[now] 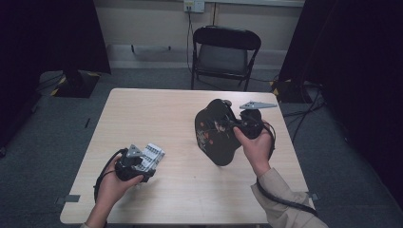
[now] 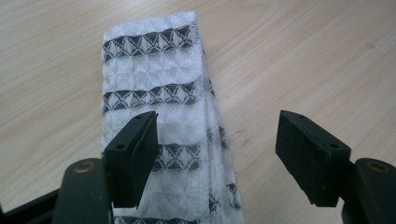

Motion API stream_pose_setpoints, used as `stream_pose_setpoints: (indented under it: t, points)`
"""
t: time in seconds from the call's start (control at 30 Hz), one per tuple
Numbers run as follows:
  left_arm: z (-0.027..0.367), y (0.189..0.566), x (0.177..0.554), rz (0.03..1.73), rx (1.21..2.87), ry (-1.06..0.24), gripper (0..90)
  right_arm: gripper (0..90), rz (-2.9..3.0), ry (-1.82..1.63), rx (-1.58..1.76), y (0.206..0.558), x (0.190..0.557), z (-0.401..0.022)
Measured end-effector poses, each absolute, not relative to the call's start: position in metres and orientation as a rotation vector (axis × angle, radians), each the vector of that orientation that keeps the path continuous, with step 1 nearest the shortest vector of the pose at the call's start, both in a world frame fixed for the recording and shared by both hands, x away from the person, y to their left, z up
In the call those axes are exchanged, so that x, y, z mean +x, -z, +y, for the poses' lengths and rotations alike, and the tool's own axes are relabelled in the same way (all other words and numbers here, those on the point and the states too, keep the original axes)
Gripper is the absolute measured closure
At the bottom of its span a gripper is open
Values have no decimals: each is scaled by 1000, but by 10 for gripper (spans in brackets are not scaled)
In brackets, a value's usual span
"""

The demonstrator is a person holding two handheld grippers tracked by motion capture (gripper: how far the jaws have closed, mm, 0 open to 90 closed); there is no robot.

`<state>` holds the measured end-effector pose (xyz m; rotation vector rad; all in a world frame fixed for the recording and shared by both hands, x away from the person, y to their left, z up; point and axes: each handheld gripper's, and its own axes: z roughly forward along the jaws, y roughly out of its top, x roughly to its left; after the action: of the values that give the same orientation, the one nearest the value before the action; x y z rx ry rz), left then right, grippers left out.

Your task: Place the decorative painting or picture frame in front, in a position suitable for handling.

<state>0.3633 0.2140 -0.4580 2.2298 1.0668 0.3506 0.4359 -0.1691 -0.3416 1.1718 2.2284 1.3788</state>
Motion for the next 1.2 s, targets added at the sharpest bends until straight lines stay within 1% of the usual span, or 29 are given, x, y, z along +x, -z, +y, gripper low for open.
stream_pose_setpoints:
  t: [0.3, 0.43, 0.53, 0.63, 0.7, 0.77, 0.97, 1.2]
  points:
    - [212, 457, 362, 1066, 2231, -352, 298, 803, 2231, -1378, 1163, 342, 432, -167]
    - [213, 457, 362, 1069, 2226, -351, 297, 756, 2239, -1372, 1188, 345, 433, -167]
    - [213, 457, 362, 1071, 2229, -350, 297, 743, 2243, -1375, 1195, 348, 434, -167]
    - [213, 458, 362, 1071, 2225, -349, 297, 756, 2244, -1366, 1186, 347, 433, -167]
    - [212, 458, 362, 1064, 2233, -352, 297, 792, 2250, -1371, 1188, 347, 432, -167]
    - [212, 458, 362, 1064, 2227, -349, 297, 805, 2245, -1364, 1180, 346, 431, -167]
    - [212, 456, 362, 1060, 2237, -358, 297, 811, 2216, -1368, 1197, 348, 428, -165]
    - [211, 457, 362, 1065, 2234, -349, 297, 811, 2222, -1384, 1181, 349, 424, -151]
